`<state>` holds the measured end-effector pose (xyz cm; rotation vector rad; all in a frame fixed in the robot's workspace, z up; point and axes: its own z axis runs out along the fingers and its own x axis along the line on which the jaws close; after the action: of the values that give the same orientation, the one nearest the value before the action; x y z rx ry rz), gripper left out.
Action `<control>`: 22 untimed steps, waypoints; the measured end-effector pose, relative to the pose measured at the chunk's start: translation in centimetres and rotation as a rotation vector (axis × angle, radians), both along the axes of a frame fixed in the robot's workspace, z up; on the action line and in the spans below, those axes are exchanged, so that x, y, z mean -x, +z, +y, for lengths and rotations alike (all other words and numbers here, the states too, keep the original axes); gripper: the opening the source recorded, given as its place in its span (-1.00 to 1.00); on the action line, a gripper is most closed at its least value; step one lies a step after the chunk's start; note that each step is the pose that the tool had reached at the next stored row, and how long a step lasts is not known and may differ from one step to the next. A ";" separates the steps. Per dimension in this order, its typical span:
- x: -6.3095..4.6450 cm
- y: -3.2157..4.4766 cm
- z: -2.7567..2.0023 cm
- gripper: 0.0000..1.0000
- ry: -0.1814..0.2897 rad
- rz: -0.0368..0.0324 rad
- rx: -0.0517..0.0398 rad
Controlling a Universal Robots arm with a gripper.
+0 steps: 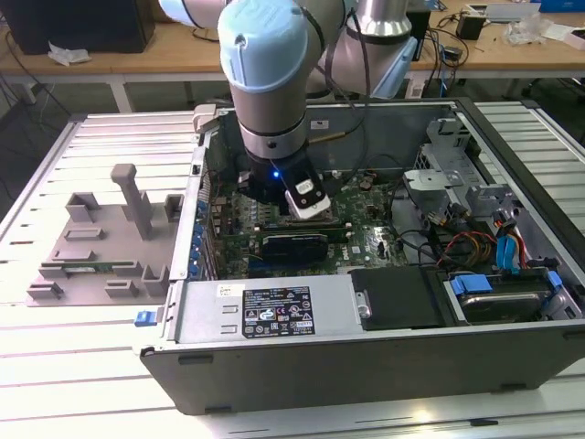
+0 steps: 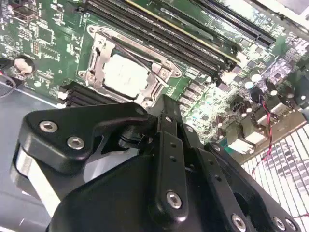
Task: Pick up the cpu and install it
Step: 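Install the second cpu locking lever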
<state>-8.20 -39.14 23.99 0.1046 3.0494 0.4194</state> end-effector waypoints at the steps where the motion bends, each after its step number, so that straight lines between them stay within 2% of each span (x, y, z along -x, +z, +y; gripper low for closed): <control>1: -1.3 1.23 0.04 -0.79 -0.003 0.0030 0.0039; 2: -2.3 1.23 -0.11 -0.79 -0.010 0.0086 0.0125; 8: -2.4 1.11 -0.81 -0.79 -0.022 0.0087 0.0142; 14: -2.4 0.07 -0.94 -0.79 -0.074 0.0087 0.0159; 17: -2.4 0.01 -0.91 -0.79 -0.075 0.0085 0.0189; 18: -2.4 0.00 -0.87 -0.79 -0.075 0.0103 0.0334; 19: -2.4 0.00 -0.80 -0.79 -0.075 0.0166 0.0580; 20: -2.4 0.00 -0.72 -0.79 -0.075 0.0222 0.0732; 21: -2.5 -0.05 -0.62 -0.79 -0.075 0.0314 0.0872; 22: -2.5 -0.19 -0.59 -0.79 -0.074 0.0371 0.0883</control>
<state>-5.70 -39.73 23.80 0.2223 3.0830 0.2807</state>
